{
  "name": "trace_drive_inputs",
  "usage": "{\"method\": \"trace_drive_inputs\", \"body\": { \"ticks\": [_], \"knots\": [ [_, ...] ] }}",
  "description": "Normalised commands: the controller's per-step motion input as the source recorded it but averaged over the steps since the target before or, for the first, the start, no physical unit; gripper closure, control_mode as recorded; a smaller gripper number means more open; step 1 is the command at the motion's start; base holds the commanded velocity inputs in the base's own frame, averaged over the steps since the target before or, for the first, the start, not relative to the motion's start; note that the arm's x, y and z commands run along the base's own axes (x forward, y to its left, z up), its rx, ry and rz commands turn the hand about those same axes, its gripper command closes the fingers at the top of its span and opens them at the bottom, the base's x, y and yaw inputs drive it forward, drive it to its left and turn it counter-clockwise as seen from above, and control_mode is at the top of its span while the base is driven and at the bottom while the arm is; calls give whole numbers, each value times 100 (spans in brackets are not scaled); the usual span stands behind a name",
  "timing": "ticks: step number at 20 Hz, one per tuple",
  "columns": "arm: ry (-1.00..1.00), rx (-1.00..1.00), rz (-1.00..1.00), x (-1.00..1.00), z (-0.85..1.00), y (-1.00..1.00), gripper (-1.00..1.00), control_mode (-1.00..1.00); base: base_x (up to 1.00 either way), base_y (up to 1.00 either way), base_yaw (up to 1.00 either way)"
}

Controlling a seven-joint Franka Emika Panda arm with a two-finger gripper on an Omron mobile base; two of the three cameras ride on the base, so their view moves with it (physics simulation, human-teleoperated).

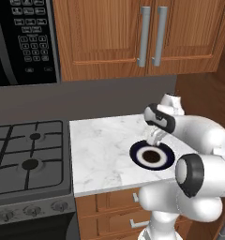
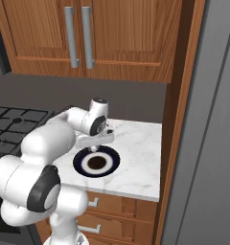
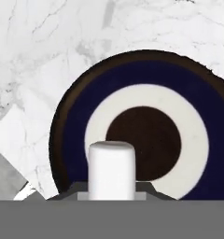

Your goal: Pick up the marshmallow and place it in the cup of hot chocolate on the dining counter.

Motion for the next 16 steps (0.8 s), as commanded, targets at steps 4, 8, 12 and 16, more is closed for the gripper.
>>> {"method": "trace_drive_inputs", "body": {
  "ticks": [4,8,12,16],
  "knots": [
    [9,11,0,-42,95,30,100,-100,0,0,0],
    [13,2,0,-68,35,20,100,-100,0,0,0],
    [9,0,-1,-91,0,12,100,-100,0,0,0],
    [4,0,-7,-75,16,8,100,-100,0,0,0]
  ]
}}
